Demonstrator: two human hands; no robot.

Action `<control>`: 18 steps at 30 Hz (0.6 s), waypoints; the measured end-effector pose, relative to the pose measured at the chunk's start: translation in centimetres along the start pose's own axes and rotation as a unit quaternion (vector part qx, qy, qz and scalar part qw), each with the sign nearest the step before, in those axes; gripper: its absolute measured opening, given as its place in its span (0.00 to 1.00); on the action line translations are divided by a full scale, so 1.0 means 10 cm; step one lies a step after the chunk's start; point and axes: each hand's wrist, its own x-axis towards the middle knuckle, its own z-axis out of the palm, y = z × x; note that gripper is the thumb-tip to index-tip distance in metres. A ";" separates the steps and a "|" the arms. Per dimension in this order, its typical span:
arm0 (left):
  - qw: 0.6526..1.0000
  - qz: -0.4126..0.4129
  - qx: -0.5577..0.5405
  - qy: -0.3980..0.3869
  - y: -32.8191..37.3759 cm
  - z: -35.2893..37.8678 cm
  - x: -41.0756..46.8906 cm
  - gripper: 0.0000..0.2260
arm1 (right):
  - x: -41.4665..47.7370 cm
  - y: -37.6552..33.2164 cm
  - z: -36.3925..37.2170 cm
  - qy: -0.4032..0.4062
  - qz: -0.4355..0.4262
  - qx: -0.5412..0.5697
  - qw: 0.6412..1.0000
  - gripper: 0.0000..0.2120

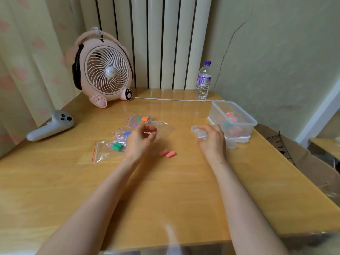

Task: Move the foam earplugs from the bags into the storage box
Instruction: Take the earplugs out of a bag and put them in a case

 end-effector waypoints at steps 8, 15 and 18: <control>0.983 0.033 -0.080 -0.159 0.13 0.11 -0.14 0.14 | -0.17 -0.41 0.00 -0.191 0.012 0.413 0.890 0.18; 0.977 0.060 -0.089 -0.183 0.18 0.15 -0.21 0.15 | -0.20 -0.44 -0.04 -0.178 0.046 0.412 0.893 0.10; 0.978 0.172 0.042 -0.114 0.10 0.18 -0.20 0.19 | -0.22 -0.46 -0.03 -0.185 0.063 0.443 0.875 0.06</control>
